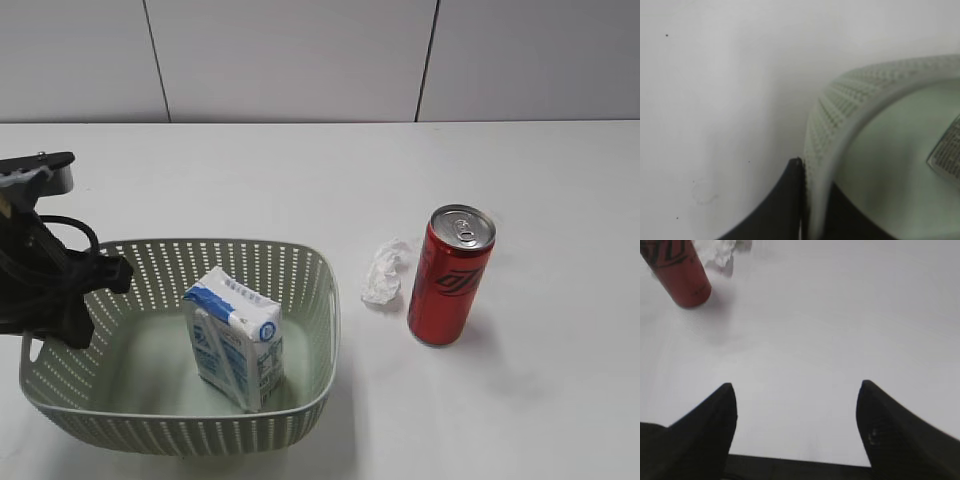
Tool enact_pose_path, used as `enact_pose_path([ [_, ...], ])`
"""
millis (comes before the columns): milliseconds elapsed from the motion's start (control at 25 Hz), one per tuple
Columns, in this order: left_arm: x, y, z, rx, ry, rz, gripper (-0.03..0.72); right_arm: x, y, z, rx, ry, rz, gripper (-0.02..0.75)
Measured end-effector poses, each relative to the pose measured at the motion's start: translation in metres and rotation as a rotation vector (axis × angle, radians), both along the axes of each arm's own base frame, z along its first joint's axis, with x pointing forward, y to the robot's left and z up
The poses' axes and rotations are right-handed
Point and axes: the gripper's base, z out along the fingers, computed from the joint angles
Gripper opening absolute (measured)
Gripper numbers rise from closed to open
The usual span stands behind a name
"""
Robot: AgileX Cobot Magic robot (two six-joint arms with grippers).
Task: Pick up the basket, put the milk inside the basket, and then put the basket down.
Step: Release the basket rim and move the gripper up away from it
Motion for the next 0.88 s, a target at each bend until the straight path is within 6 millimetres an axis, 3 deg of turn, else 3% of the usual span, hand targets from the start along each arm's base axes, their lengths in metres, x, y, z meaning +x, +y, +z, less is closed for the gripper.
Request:
enact_pose_path([
  [320,0.001,0.0,0.0,-0.004,-0.01,0.001,0.007,-0.033,-0.001,0.003,0.009,-0.258,-0.001,0.583],
  [560,0.002,0.0,0.001,-0.005,-0.015,0.002,0.007,-0.037,-0.001,0.004,0.01,-0.29,-0.001,0.583],
  [760,0.019,-0.001,0.02,-0.028,-0.085,0.014,0.007,-0.037,-0.001,0.004,0.011,-0.29,-0.002,0.583],
  [880,0.04,-0.002,0.04,-0.053,-0.149,0.041,0.007,-0.037,-0.001,0.004,0.011,-0.29,-0.002,0.583],
])
